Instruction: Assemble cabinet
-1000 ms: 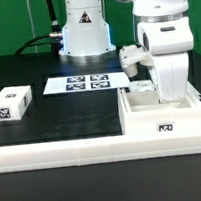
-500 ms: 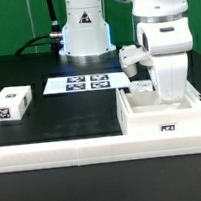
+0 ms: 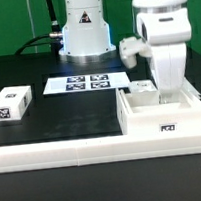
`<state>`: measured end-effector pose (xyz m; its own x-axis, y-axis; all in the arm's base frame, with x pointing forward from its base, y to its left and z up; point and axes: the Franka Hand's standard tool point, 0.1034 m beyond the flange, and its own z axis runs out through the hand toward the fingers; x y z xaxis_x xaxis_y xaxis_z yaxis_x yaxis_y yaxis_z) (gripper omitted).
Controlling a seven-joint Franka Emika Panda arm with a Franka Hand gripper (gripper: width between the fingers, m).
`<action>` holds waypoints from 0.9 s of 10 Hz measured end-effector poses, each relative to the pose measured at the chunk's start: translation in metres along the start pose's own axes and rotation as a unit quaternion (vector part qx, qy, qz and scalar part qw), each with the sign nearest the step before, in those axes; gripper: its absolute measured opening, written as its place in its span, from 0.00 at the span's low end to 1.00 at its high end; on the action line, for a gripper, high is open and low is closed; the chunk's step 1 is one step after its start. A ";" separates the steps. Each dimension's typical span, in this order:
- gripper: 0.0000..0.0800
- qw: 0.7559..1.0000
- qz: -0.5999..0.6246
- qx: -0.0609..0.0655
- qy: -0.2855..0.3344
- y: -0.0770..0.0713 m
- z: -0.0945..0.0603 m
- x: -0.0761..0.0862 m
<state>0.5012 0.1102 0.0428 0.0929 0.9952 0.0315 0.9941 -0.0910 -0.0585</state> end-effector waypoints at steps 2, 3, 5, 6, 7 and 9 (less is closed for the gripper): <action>1.00 1.000 0.014 -0.011 -0.003 -0.009 -0.024 0.004; 1.00 1.000 0.021 -0.017 -0.002 -0.017 -0.031 0.006; 1.00 0.999 0.029 -0.021 0.000 -0.023 -0.030 0.006; 1.00 0.999 0.031 -0.021 0.000 -0.022 -0.030 0.006; 1.00 0.999 0.031 -0.020 0.000 -0.022 -0.029 0.005; 1.00 0.999 0.034 -0.020 0.000 -0.023 -0.029 0.006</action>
Offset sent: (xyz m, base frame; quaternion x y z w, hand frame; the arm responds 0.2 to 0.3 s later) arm -0.0459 0.0219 0.0292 -0.0479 0.0240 0.0540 0.9971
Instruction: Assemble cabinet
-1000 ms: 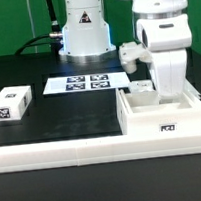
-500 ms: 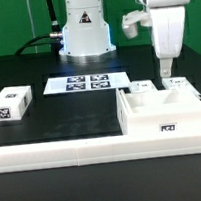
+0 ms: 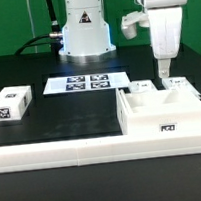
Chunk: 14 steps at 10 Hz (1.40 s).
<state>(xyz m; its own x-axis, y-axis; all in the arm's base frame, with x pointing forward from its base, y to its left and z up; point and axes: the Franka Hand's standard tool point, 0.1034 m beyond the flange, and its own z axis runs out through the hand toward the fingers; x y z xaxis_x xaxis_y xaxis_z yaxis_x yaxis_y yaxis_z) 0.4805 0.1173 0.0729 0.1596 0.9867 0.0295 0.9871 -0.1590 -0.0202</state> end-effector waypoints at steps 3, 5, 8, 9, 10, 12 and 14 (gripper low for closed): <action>1.00 1.000 -0.001 -0.011 0.012 -0.020 0.005 0.017; 1.00 1.000 -0.006 -0.003 0.014 -0.037 0.012 0.027; 1.00 1.000 0.003 -0.001 0.019 -0.046 0.019 0.035; 1.00 1.000 0.004 -0.001 0.018 -0.046 0.019 0.035; 1.00 1.000 0.004 -0.001 0.018 -0.046 0.019 0.034; 1.00 0.999 0.004 -0.015 0.029 -0.047 0.021 0.037; 1.00 0.999 0.000 -0.024 0.043 -0.056 0.033 0.043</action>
Offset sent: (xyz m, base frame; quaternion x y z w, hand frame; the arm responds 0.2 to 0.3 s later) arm -0.0275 0.0264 -0.0052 -0.0072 0.0207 -0.0004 0.9998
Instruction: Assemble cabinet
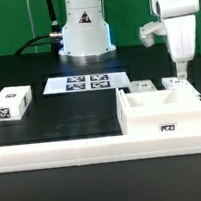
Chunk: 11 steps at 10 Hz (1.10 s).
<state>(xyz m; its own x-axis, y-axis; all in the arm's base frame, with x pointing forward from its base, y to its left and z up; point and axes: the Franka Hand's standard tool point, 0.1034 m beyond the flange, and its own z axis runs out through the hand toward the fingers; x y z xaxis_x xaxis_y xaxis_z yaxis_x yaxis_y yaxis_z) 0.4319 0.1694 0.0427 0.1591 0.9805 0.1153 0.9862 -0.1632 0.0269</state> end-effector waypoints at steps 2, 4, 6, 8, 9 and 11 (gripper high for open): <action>1.00 1.000 0.001 0.004 0.003 -0.005 0.010 0.000; 1.00 1.000 0.002 0.009 0.003 -0.008 0.015 -0.001; 1.00 1.000 0.004 0.015 0.002 -0.011 0.020 -0.003; 1.00 1.000 0.005 0.018 0.002 -0.013 0.023 -0.004; 0.84 1.000 0.005 0.021 0.001 -0.015 0.026 -0.005; 0.68 1.000 0.006 0.022 0.001 -0.015 0.027 -0.005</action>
Offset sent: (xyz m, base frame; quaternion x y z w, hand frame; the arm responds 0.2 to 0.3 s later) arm -0.0043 0.0006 -0.0091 -0.0072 -0.0046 -0.0005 1.0000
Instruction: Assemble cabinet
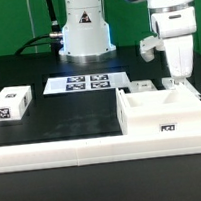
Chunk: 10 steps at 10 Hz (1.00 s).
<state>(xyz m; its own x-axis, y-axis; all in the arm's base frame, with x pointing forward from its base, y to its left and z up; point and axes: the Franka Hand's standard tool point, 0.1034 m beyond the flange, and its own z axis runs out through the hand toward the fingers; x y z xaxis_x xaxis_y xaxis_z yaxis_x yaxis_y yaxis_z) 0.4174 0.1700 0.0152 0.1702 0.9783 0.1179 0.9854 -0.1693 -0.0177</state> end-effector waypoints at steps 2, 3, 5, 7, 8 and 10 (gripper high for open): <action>0.28 1.000 0.000 0.002 0.000 -0.002 0.002 0.000; 0.28 1.000 0.001 0.003 -0.001 -0.002 0.003 0.000; 0.09 1.000 0.001 0.003 0.000 -0.002 0.003 0.000; 0.09 1.000 0.001 0.003 0.000 -0.002 0.003 0.000; 0.09 1.000 0.001 0.003 0.000 -0.002 0.003 0.000; 0.09 1.000 0.002 0.003 -0.001 -0.002 0.002 0.000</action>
Offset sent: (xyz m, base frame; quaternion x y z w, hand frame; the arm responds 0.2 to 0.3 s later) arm 0.0016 0.0012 -0.0008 -0.0020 0.0019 0.0025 1.0000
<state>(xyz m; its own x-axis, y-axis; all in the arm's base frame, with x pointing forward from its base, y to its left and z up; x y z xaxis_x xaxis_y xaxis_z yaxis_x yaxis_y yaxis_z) 0.4154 0.1702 0.0134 0.1732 0.9781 0.1157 0.9849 -0.1716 -0.0241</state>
